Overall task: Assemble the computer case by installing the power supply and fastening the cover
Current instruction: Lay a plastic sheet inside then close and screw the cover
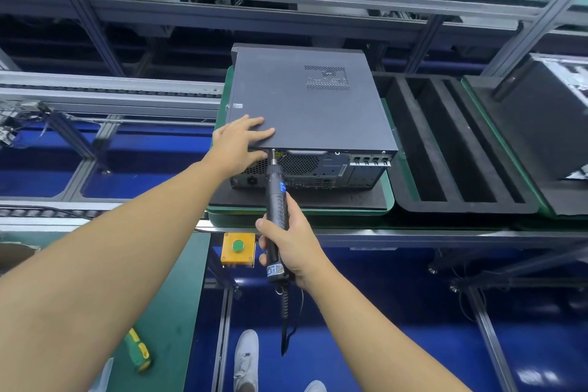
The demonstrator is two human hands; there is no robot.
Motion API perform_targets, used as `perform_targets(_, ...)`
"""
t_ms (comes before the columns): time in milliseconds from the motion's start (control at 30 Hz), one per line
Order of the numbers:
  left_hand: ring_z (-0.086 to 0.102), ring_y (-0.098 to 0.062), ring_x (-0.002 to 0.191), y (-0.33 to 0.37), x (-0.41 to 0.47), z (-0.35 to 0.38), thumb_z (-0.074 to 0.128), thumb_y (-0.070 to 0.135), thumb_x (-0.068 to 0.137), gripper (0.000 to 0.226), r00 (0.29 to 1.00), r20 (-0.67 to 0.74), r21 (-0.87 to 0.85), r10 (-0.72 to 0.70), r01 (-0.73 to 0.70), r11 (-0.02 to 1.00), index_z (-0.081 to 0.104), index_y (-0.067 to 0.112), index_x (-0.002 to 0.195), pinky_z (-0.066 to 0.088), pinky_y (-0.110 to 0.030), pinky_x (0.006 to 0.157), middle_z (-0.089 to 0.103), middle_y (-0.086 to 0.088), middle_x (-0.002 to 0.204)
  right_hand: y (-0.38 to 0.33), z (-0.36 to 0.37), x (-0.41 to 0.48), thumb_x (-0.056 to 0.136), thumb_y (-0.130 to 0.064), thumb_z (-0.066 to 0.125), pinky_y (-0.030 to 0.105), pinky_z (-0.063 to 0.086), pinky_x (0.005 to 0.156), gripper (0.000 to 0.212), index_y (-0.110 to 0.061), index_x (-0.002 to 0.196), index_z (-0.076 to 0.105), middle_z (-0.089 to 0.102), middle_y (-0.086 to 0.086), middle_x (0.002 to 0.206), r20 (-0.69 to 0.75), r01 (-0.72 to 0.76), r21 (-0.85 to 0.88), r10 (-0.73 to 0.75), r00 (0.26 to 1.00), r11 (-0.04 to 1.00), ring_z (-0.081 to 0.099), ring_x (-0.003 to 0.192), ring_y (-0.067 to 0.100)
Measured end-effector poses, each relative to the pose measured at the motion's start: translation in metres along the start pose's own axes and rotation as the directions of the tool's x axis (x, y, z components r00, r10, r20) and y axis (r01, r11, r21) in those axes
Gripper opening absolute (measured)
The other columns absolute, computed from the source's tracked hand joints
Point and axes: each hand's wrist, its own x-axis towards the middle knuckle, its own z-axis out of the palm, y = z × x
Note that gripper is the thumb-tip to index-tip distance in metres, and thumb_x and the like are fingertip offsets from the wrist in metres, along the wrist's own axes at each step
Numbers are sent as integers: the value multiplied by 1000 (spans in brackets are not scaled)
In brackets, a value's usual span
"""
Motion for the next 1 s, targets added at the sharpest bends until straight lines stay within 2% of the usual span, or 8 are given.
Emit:
perform_targets(167,21,-17,150,0,0,0,67,43,92,55,1000,8,-3,3,-3,1000,48,42,143,19,-47,115,35,11,158,-2,-3,-1,84,-29,71,39,58,65,74,-51,147,39,59,6,103,-5,-7,-48,7,1000,999,61,78,19)
perform_targets(267,21,-16,150,-1,1,0,68,42,91,55,1000,9,-15,-1,2,1000,49,42,143,19,-46,114,35,11,158,-4,-3,-3,80,-43,75,52,54,100,98,-51,159,17,55,-3,137,-34,-2,-254,-7,999,967,63,110,25)
perform_targets(333,21,-16,150,-3,1,1,68,43,91,55,1000,6,-18,3,-2,1000,50,42,142,20,-46,114,35,11,157,-6,-4,-3,76,-46,78,62,46,109,106,-49,160,13,51,-2,138,-10,19,-262,-22,1000,965,58,116,32)
perform_targets(467,23,-17,149,-4,2,4,66,49,90,54,1000,-7,-13,6,-6,1000,51,42,141,21,-47,113,37,11,156,-10,-6,-7,71,-46,81,67,45,107,106,-48,159,20,55,5,131,-8,8,-218,-10,1000,976,59,120,38)
perform_targets(667,29,-18,147,1,2,11,65,57,87,52,997,-74,38,-18,21,999,56,41,137,24,-46,109,43,9,153,6,-25,-19,85,-25,76,56,56,87,95,-50,158,21,65,-4,98,16,-1,-186,4,1000,983,63,86,20)
perform_targets(833,27,-20,148,9,3,10,56,58,93,51,998,-34,114,-44,48,992,53,39,140,23,-49,111,41,8,155,2,-45,-20,82,-22,77,40,59,61,97,-55,155,22,66,0,105,51,28,-107,-22,998,994,65,77,21)
perform_targets(933,26,-20,148,19,2,8,53,54,96,51,996,-12,140,-92,93,986,49,35,144,22,-48,116,38,7,156,-1,-51,-23,80,-24,78,39,59,59,94,-60,151,28,65,2,111,51,46,-50,-43,998,998,64,74,22)
perform_targets(1000,30,-20,146,27,-7,10,58,47,96,53,992,-77,128,-97,106,986,50,28,144,22,-44,113,40,2,155,-3,-54,-24,82,-23,77,40,59,59,89,-64,148,32,65,3,112,52,66,-29,-64,997,997,64,73,23)
